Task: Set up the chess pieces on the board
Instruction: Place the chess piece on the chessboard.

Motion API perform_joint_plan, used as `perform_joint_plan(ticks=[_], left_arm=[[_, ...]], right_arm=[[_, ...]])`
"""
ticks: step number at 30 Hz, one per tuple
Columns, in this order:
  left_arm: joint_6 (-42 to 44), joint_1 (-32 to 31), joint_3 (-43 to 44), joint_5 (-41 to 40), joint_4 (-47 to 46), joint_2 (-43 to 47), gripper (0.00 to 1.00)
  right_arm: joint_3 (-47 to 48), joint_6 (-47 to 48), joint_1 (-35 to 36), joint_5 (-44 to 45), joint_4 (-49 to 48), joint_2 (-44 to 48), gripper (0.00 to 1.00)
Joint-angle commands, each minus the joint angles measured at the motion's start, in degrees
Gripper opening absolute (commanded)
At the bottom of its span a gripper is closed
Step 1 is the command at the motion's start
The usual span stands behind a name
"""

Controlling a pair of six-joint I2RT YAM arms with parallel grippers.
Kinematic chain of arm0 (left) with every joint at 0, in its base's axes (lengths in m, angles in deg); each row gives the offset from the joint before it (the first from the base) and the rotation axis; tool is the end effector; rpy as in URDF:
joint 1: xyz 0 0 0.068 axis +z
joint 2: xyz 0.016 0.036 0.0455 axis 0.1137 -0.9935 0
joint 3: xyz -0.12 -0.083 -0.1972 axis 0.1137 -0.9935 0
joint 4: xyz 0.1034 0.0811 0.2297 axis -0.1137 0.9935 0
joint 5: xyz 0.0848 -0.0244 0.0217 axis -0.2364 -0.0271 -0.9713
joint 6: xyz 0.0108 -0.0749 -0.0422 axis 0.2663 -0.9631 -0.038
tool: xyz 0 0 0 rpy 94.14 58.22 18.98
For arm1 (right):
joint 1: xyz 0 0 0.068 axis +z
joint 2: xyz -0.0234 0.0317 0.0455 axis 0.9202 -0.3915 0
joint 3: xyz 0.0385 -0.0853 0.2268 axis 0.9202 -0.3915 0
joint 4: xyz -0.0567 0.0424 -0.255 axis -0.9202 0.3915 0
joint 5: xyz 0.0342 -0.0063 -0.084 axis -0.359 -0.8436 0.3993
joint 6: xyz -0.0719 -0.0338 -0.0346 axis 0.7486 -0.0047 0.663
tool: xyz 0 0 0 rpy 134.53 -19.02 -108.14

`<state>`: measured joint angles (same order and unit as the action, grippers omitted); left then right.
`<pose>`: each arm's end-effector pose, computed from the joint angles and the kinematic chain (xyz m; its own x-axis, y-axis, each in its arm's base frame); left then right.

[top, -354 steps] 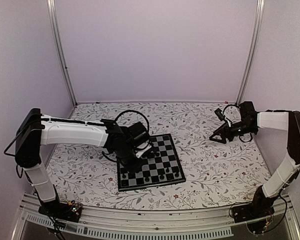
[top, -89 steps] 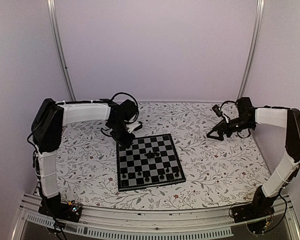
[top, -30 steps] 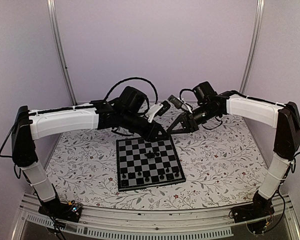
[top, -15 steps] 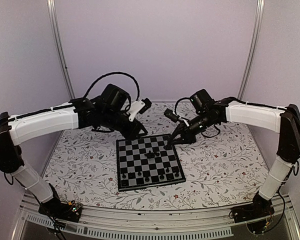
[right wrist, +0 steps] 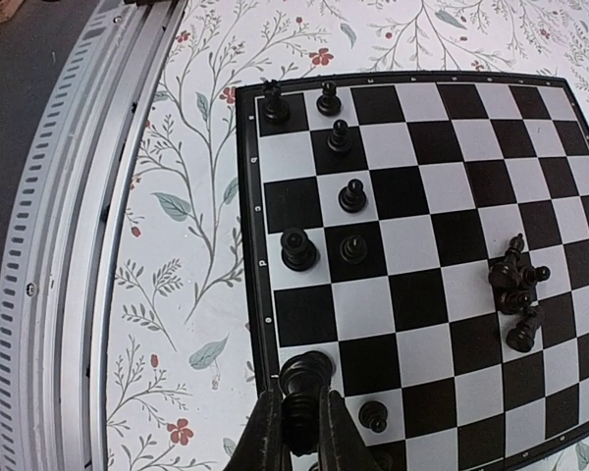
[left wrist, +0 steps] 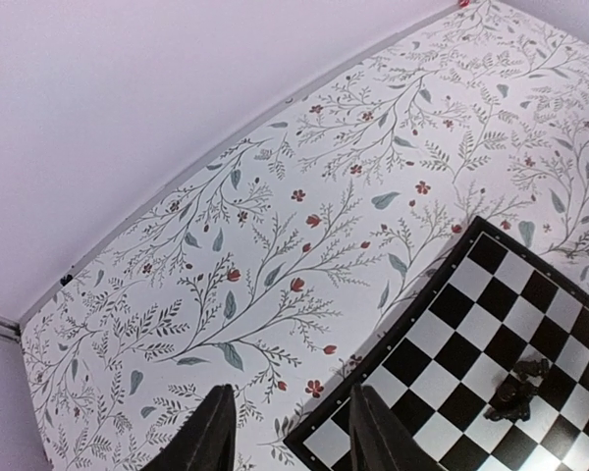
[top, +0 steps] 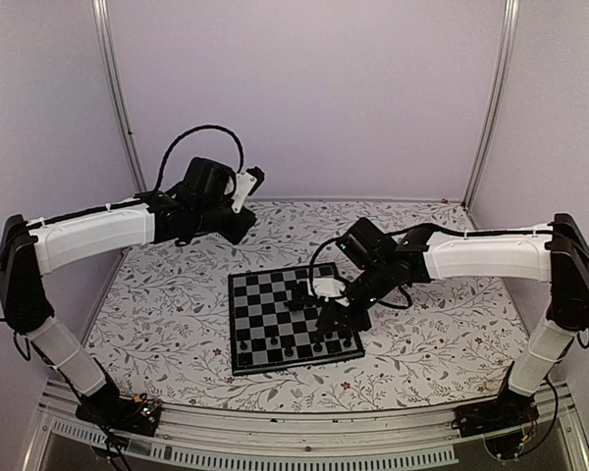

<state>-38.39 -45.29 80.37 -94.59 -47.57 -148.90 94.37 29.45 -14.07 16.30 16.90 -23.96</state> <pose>0.3272 -0.2393 0.2442 -0.3862 0.4600 -0.7995 0.5056 0.8305 0.2337 0.1958 0.3171 0.1539 0.0726 -0.7663 -0.6384 -0.9924 -0.1191 0.0301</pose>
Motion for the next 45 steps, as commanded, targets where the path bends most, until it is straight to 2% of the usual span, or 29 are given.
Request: perform_joint_plan(ticks=[1, 6, 11, 34, 39, 45], left_arm=[[-0.23, 2.12, -3.68, -0.73, -7.37, 1.41, 0.41], [0.04, 5.06, -7.41, 0.6, -10.38, 3.77, 0.41], [0.03, 5.96, -7.34, 1.24, -10.02, 3.69, 0.41], [0.07, 6.07, -5.97, 3.61, -7.97, 2.28, 0.41], [0.02, 6.06, -5.64, 4.06, -7.47, 1.85, 0.41], [0.13, 6.07, -5.46, 4.34, -7.23, 1.58, 0.41]], right_arm=[[3.17, 1.78, 0.86, 2.96, 0.81, -2.79, 0.03], [7.45, 1.74, 1.63, 2.29, 3.42, -6.56, 0.03], [9.96, 2.0, 3.11, 2.67, 4.99, -9.7, 0.03], [12.15, 1.92, 5.5, 6.22, 6.38, -15.14, 0.08], [12.69, 1.7, 5.66, 6.71, 6.54, -15.84, 0.11], [12.7, 1.56, 5.74, 7.03, 6.53, -16.0, 0.23]])
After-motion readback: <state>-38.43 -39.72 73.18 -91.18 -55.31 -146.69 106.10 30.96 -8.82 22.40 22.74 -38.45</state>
